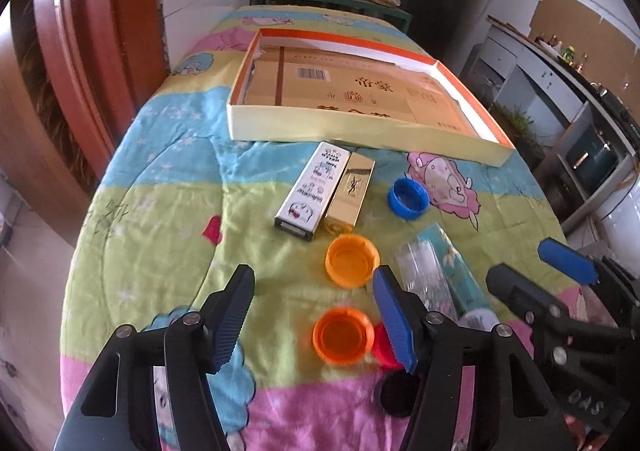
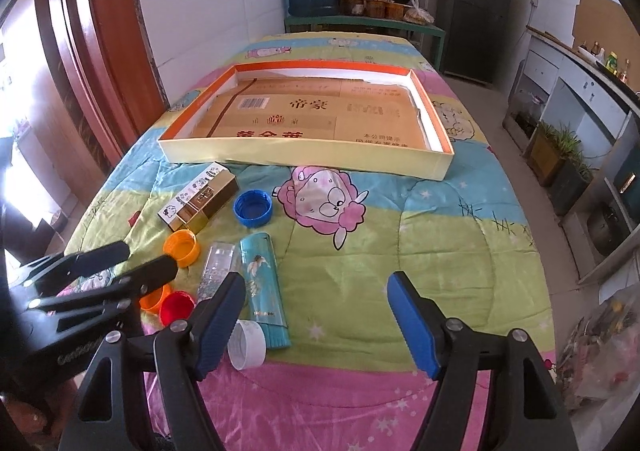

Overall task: Organize rigid objects
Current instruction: 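Grasp an orange cap with the left tool while the right tool grasps the teal tube, then drop the orange cap into the lid while the right tool releases the teal tube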

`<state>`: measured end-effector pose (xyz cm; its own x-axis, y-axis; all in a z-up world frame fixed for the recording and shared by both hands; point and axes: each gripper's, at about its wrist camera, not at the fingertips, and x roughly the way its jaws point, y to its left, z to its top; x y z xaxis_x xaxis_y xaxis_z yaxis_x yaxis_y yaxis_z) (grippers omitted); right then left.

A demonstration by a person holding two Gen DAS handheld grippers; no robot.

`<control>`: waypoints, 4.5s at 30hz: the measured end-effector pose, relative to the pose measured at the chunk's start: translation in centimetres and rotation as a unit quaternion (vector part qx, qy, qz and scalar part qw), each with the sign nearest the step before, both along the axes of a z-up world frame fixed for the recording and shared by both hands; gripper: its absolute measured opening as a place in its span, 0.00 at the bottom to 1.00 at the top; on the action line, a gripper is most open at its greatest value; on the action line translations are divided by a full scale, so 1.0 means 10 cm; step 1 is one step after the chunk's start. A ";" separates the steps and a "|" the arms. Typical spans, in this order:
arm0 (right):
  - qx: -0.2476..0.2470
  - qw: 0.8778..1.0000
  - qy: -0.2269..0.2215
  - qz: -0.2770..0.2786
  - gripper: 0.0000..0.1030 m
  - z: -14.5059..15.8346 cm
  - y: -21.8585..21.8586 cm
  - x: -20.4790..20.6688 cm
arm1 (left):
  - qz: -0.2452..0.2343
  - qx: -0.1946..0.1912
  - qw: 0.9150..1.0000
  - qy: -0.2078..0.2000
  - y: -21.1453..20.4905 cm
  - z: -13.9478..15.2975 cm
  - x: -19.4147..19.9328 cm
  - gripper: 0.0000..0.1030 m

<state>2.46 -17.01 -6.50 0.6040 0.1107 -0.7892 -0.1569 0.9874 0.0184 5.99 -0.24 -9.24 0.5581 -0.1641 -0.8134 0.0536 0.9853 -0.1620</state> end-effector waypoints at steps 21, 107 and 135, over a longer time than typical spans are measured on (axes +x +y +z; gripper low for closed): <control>-0.027 0.994 0.050 0.089 0.53 -0.25 0.23 0.24 | -0.035 -0.042 0.999 -0.004 -0.02 -0.07 0.11 0.30; 0.040 0.999 0.016 0.009 0.22 -0.18 -0.19 2.02 | -0.021 0.013 1.000 -0.015 -0.08 0.07 2.02 0.30; 0.032 0.999 0.020 0.003 0.22 -0.22 -0.19 1.99 | -0.045 0.036 0.998 -0.037 -0.20 -0.02 1.97 0.44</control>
<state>22.41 -18.94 -8.67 0.5709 0.1648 -0.8043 -0.1604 0.9832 0.0875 25.72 -2.22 -9.48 0.6027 -0.1587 -0.7820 0.1511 0.9850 -0.0834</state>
